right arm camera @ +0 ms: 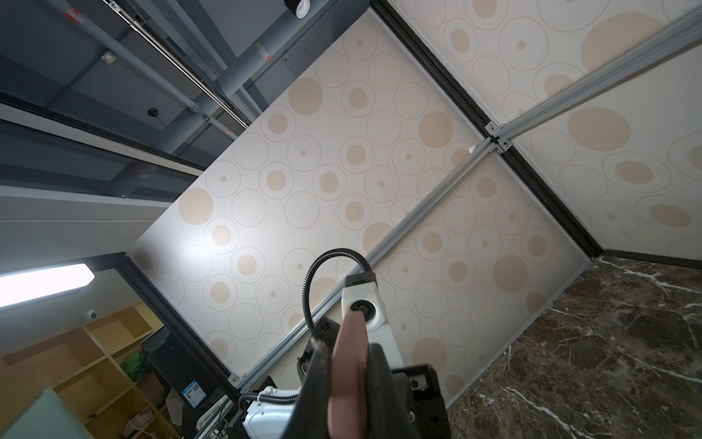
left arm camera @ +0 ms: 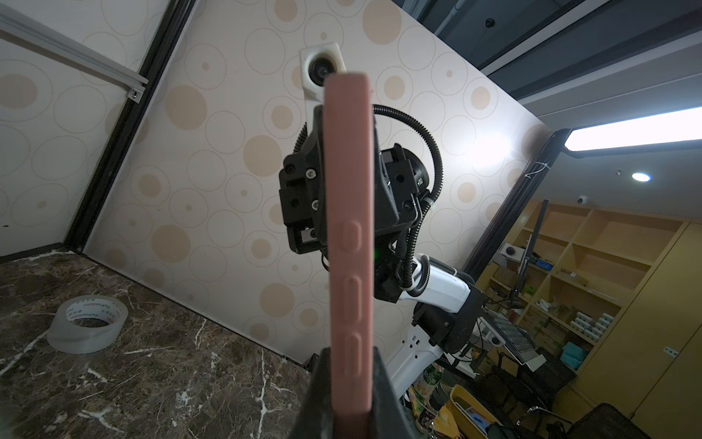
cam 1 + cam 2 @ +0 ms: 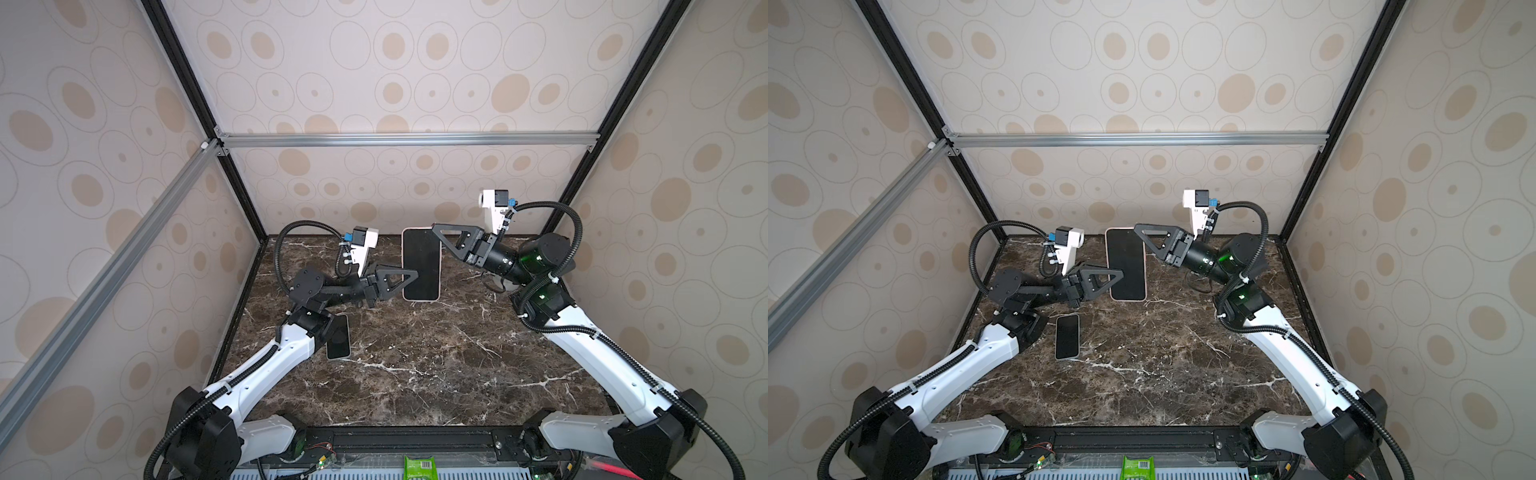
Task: Take the phone out of the phone case
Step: Remove the phone case from the phone.
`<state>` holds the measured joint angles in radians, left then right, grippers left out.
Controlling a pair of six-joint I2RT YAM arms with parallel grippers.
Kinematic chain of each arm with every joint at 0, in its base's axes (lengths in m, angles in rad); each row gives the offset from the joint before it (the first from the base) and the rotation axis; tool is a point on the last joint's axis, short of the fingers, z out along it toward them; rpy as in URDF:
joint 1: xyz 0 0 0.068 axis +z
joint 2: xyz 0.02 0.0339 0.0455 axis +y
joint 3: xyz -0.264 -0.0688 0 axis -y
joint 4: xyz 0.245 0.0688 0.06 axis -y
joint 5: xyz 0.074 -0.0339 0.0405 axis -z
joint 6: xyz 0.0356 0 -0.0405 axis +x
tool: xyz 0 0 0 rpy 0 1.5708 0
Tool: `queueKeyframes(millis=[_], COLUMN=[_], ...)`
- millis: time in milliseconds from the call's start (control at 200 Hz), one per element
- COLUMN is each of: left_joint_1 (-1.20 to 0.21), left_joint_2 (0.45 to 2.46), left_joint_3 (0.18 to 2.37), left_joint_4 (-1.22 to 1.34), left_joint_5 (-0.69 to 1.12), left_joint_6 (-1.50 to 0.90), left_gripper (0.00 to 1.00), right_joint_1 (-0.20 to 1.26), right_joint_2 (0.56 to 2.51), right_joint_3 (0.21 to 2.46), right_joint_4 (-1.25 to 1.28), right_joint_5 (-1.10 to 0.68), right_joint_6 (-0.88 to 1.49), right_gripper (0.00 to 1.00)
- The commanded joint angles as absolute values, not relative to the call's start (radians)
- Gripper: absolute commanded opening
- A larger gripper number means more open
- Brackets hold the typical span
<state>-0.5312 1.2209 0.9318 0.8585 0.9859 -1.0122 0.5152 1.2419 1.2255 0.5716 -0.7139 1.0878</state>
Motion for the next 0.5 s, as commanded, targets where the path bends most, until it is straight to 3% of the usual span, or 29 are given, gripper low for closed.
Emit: queueKeyframes(millis=[0, 170, 490], left_joint_1=[-0.534, -0.531, -0.530], left_joint_2=[1.218, 1.305, 1.416], left_joint_3=[0.985, 1.017, 1.052], left_joint_4=[0.834, 0.839, 0.814], left_joint_5=[0.970, 0.987, 0.999], left_joint_6=[-0.900, -0.869, -0.803], left_gripper=[0.00, 0.00, 0.00], right_joint_1=[0.522, 0.526, 0.540], right_joint_2=[1.232, 1.251, 1.275], right_joint_3=[1.209, 1.159, 1.141], right_joint_4=[0.661, 0.780, 0.868], right_joint_5=[-0.720, -0.667, -0.637], right_joint_6=[1.226, 1.372, 1.475], right_gripper=[0.07, 0.01, 0.03])
